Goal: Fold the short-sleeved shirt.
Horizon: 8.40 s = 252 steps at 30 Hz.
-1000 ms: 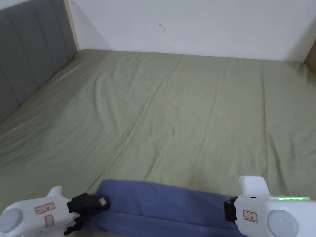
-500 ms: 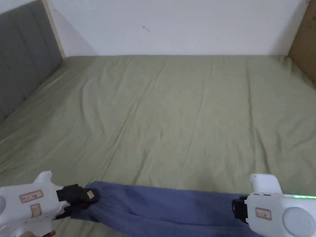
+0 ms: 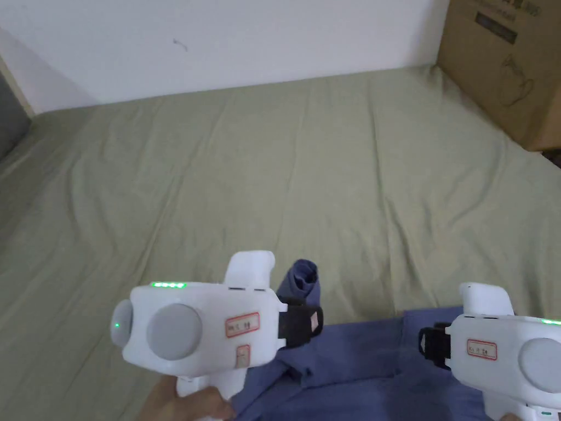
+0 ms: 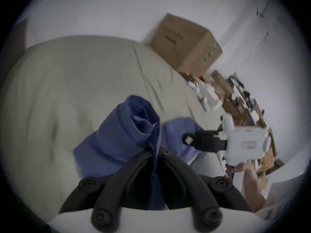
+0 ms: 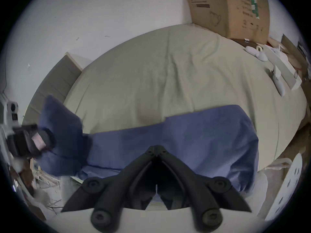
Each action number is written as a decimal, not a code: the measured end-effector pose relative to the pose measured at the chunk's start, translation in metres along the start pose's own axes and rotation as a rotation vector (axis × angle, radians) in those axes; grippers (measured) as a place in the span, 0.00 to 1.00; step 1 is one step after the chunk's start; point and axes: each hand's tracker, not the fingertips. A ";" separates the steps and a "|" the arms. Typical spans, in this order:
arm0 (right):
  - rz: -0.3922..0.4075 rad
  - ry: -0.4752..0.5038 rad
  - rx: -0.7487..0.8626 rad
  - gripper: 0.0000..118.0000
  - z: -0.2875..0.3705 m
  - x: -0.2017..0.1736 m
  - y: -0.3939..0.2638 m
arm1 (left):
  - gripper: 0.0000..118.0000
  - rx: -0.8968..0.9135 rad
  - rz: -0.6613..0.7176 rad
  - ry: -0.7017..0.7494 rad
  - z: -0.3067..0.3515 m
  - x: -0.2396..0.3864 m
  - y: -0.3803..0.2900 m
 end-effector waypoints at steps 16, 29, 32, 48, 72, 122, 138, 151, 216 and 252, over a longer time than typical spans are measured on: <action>-0.099 0.007 0.013 0.00 0.006 0.025 -0.009 | 0.01 0.102 0.200 0.143 0.000 -0.046 -0.015; -0.081 -0.021 -0.010 0.00 0.002 0.025 -0.018 | 0.01 -0.147 0.187 0.012 -0.091 -0.020 -0.050; -0.072 -0.047 -0.009 0.00 0.002 0.031 -0.019 | 0.01 -0.173 0.182 -0.027 -0.095 -0.011 -0.048; -0.095 -0.086 -0.017 0.00 0.003 0.040 -0.022 | 0.01 -0.216 0.091 -0.014 -0.108 0.020 -0.059; 0.095 -0.198 0.008 0.00 0.001 0.013 -0.010 | 0.01 -0.140 0.183 -0.131 -0.050 0.004 -0.063; 0.139 -0.101 -0.088 0.00 -0.017 -0.056 -0.015 | 0.06 -0.022 0.558 0.124 0.167 -0.272 -0.091; 0.062 -0.078 -0.053 0.00 -0.003 -0.022 -0.008 | 0.06 -0.006 0.432 0.019 0.094 -0.102 0.019; 0.002 -0.097 -0.034 0.00 0.012 0.025 -0.014 | 0.88 -0.234 0.336 -0.152 -0.030 -0.033 0.024; 0.273 0.110 -0.226 0.00 -0.083 -0.118 -0.019 | 0.36 0.142 0.672 -0.095 0.064 -0.173 -0.122; 0.238 0.087 -0.146 0.00 -0.050 -0.137 -0.003 | 0.22 -0.169 0.390 0.332 0.136 -0.289 -0.028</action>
